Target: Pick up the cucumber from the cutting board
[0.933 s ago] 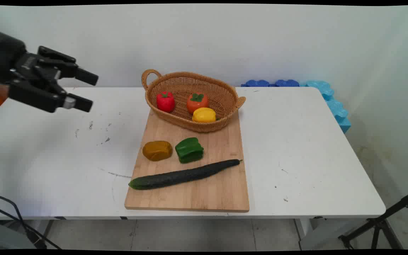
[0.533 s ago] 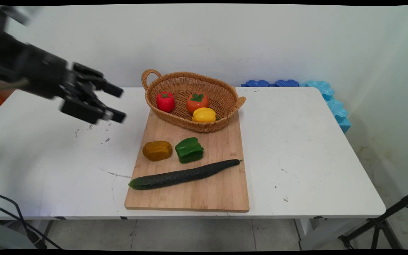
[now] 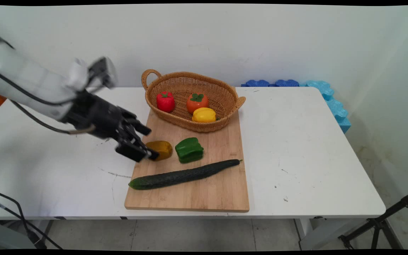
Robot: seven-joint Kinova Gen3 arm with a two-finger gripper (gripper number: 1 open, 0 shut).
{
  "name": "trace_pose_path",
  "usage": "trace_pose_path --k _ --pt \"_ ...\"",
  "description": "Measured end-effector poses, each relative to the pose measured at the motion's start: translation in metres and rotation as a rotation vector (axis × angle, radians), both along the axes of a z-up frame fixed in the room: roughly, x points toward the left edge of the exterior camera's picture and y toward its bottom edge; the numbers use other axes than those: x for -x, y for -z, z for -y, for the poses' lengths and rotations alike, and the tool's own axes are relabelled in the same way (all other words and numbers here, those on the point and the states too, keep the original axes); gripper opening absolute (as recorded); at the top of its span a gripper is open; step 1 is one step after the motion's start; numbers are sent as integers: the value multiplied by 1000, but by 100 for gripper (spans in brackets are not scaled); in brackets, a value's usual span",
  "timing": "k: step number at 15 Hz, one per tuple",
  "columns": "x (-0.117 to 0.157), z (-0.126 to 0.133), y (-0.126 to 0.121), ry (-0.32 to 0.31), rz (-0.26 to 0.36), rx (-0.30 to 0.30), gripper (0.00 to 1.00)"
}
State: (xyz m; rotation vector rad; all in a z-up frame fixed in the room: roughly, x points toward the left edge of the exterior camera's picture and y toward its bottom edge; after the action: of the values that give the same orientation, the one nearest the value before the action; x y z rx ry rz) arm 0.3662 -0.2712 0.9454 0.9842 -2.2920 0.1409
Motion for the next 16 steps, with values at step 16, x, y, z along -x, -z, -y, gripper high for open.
trace_pose_path --k 16 --pt "56 26 101 19 132 -114 100"
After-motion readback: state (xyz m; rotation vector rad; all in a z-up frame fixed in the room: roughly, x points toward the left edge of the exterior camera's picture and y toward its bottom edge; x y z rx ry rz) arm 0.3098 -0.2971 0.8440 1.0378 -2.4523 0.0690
